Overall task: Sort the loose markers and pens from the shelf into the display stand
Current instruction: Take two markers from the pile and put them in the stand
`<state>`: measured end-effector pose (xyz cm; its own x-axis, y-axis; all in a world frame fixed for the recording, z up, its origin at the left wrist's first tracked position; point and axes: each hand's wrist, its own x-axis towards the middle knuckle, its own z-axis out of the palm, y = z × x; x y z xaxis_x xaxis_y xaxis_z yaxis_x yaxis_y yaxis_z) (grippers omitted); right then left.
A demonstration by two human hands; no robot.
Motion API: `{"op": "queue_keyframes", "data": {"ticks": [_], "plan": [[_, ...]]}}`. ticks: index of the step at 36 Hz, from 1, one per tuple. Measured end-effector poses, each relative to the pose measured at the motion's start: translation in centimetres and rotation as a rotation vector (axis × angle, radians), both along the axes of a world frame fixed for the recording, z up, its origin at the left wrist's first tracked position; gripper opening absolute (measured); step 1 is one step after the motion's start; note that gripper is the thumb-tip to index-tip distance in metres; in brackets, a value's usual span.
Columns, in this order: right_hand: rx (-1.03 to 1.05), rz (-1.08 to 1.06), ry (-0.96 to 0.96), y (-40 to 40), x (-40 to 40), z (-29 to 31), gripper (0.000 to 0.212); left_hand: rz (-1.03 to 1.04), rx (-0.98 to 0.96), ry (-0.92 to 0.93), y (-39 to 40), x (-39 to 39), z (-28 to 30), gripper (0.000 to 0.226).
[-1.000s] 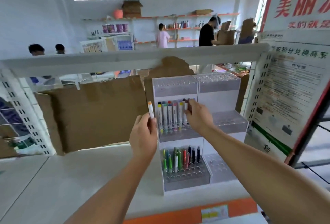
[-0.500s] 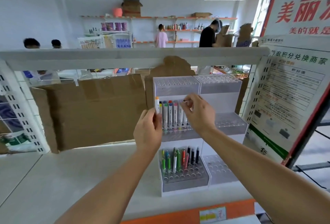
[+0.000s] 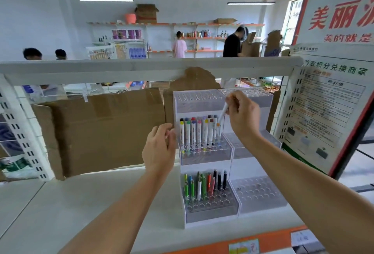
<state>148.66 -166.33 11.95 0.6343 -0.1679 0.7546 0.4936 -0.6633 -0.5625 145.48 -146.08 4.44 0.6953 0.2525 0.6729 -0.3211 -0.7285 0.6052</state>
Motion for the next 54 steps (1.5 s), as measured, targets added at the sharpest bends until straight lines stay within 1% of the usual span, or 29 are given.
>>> {"op": "queue_keyframes", "data": {"ticks": [3, 7, 10, 13, 17, 21, 25, 29, 32, 41, 48, 49, 50, 52, 54], "plan": [[-0.091, -0.001, 0.063, -0.2, 0.3, -0.9, 0.018, 0.01, -0.007, 0.044, 0.3, 0.4, -0.9, 0.027], [-0.107, 0.032, 0.113, 0.5, 0.6, -1.9, 0.021, 0.001, 0.012, 0.045, 0.3, 0.7, -1.4, 0.037], [-0.149, 0.024, 0.116, 0.7, 0.8, -1.8, 0.023, 0.001, 0.028, 0.056, 0.3, 0.7, -1.4, 0.03], [-0.206, 0.003, 0.105, 0.6, 0.9, -1.6, 0.022, 0.01, 0.019, 0.072, 0.3, 0.9, -1.3, 0.029], [-0.193, 0.001, 0.112, 0.3, 1.2, -1.9, 0.023, 0.019, 0.022, 0.084, 0.3, 0.9, -1.5, 0.03], [-0.206, 0.028, 0.192, 0.3, 1.3, -2.7, 0.023, 0.011, 0.041, 0.069, 0.2, 0.9, -1.8, 0.029], [-0.25, 0.029, 0.283, 0.2, 1.5, -3.9, 0.022, 0.013, 0.043, 0.096, 0.2, 0.7, -1.9, 0.029], [-0.233, 0.011, 0.315, 0.3, 1.9, -4.2, 0.024, 0.006, 0.051, 0.128, 0.3, 0.8, -2.1, 0.029], [-0.269, -0.017, 0.347, 0.4, 2.3, -4.4, 0.025, 0.006, 0.057, 0.148, 0.2, 0.7, -2.2, 0.03], [-0.249, -0.049, 0.414, 0.7, 2.1, -5.1, 0.02, 0.023, 0.058, 0.14, 0.4, 0.5, -2.8, 0.029], [-0.263, -0.049, 0.51, 0.8, 1.4, -4.2, 0.012, 0.046, 0.029, 0.217, 0.0, -0.3, -2.6, 0.029], [-0.281, -0.062, 0.526, 0.8, 1.0, -4.1, 0.014, 0.053, 0.038, 0.224, 0.0, -0.6, -2.7, 0.029], [-0.31, -0.09, 0.52, 0.8, 0.6, -4.1, 0.02, 0.061, 0.048, 0.227, 0.1, -0.8, -2.8, 0.03], [-0.392, -0.172, 0.419, 0.9, -0.4, -4.2, 0.03, 0.073, 0.069, 0.231, 0.4, -1.4, -3.0, 0.03], [-0.464, -0.193, 0.282, 1.1, -1.3, -4.4, 0.03, 0.097, 0.08, 0.237, 1.1, -2.0, -3.2, 0.031]]}}
